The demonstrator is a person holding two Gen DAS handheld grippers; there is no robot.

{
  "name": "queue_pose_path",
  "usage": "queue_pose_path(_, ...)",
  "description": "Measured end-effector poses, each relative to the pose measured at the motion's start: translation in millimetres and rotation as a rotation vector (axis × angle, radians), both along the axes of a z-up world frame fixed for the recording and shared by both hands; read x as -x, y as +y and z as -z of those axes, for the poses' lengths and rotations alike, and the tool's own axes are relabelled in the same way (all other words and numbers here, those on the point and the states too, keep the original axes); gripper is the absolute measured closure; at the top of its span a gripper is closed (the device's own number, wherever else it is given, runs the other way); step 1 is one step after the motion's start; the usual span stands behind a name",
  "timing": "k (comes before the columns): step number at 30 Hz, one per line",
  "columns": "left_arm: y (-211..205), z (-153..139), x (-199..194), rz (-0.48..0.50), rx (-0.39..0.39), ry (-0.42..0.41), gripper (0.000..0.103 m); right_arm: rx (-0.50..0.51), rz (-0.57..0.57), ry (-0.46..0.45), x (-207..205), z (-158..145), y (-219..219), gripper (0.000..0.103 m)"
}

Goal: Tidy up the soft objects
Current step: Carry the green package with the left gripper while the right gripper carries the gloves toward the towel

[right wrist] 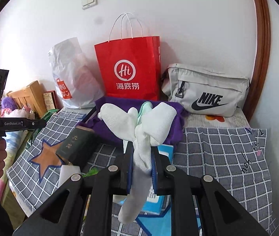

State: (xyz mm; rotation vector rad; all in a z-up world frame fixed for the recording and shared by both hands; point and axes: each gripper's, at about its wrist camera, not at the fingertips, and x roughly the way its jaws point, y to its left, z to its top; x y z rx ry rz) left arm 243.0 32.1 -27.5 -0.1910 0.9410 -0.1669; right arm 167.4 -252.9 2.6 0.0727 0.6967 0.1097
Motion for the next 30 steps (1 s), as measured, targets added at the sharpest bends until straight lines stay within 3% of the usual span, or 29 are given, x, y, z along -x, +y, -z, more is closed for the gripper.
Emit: queue_pose_path(30,-9.7,42.1,-118.3,-0.01,0.036,0.079,0.072,0.02,-0.03,0.06,-146.7,35.9,-4.4,0.087)
